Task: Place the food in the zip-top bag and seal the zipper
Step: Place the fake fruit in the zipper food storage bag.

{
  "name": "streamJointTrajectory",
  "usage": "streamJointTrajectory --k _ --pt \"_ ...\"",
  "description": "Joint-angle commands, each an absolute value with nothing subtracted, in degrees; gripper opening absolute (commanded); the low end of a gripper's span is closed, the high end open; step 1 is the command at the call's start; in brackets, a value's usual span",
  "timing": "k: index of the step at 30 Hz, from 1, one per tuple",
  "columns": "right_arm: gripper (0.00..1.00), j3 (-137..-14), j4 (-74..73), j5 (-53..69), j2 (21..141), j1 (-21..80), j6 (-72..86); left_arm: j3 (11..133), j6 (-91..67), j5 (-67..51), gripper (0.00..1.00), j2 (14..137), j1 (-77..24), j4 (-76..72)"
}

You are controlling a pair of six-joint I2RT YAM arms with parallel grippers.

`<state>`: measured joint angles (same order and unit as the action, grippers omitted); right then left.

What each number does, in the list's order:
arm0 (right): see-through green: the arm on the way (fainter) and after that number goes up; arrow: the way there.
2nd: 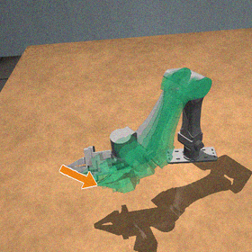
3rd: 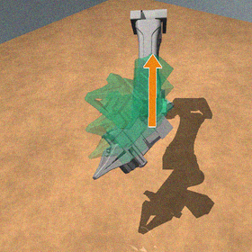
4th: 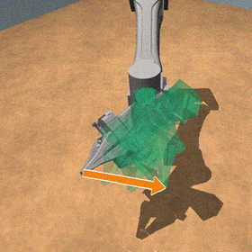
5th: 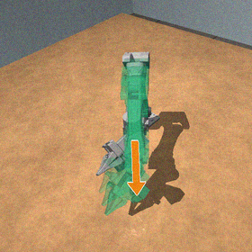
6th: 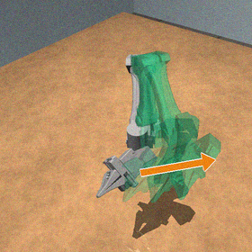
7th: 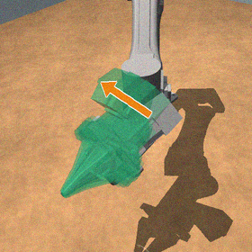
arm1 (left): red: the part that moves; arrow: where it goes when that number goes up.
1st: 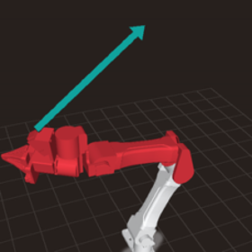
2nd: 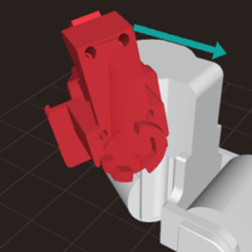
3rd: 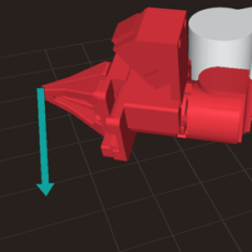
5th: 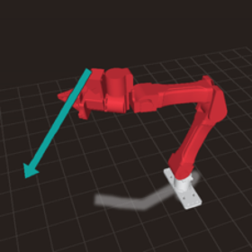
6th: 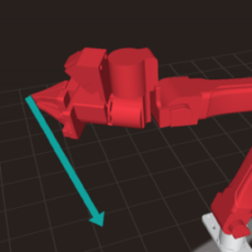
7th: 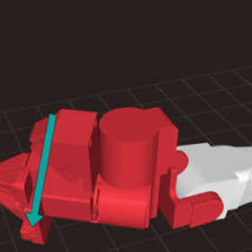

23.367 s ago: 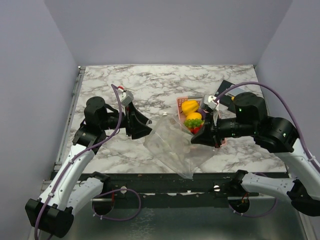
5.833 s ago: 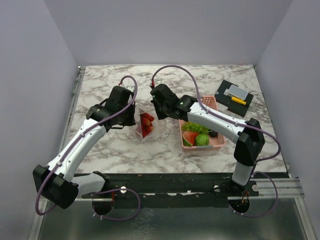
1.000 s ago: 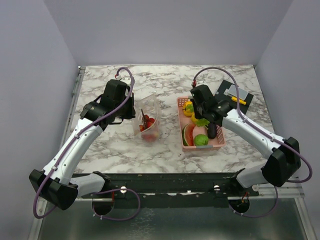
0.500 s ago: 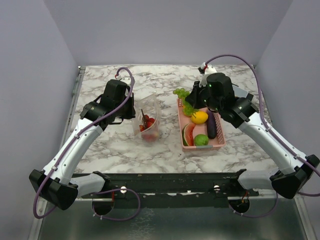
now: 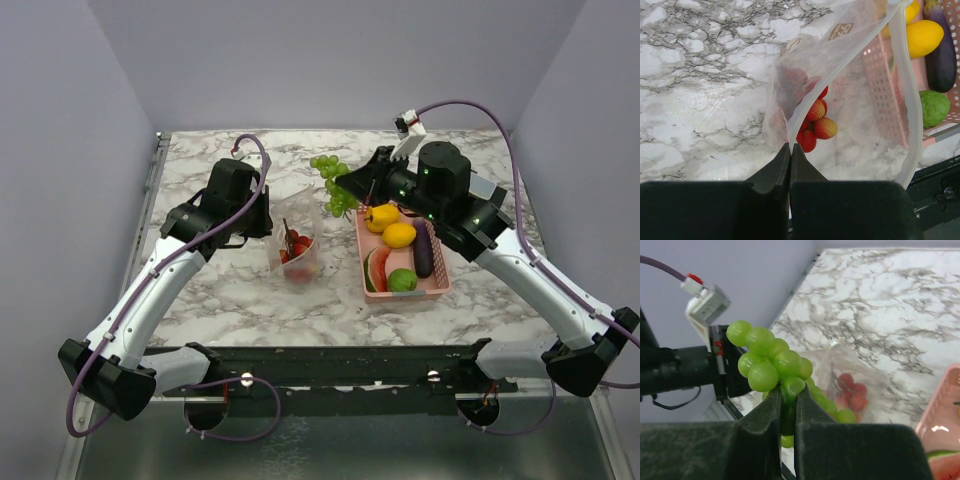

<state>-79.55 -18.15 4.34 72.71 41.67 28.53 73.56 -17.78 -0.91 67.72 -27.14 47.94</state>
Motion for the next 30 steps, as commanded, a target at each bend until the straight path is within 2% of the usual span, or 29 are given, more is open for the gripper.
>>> streamJointTrajectory --k 1,7,13,30 --pt "0.01 -81.2 -9.1 6.1 74.7 43.4 33.5 73.0 -18.1 -2.6 0.00 67.0 -27.1 46.6" --pt "0.01 -79.1 -2.0 4.6 77.2 46.1 36.6 73.3 -18.3 -2.9 0.00 67.2 -27.0 46.6" --pt "0.01 -79.7 -0.7 2.0 81.0 48.6 36.3 73.3 -18.4 -3.4 0.00 67.2 -27.1 46.6" --pt "0.01 -70.4 1.5 -4.1 82.8 53.0 34.3 74.6 -19.0 -3.8 0.00 68.1 -27.1 46.2"
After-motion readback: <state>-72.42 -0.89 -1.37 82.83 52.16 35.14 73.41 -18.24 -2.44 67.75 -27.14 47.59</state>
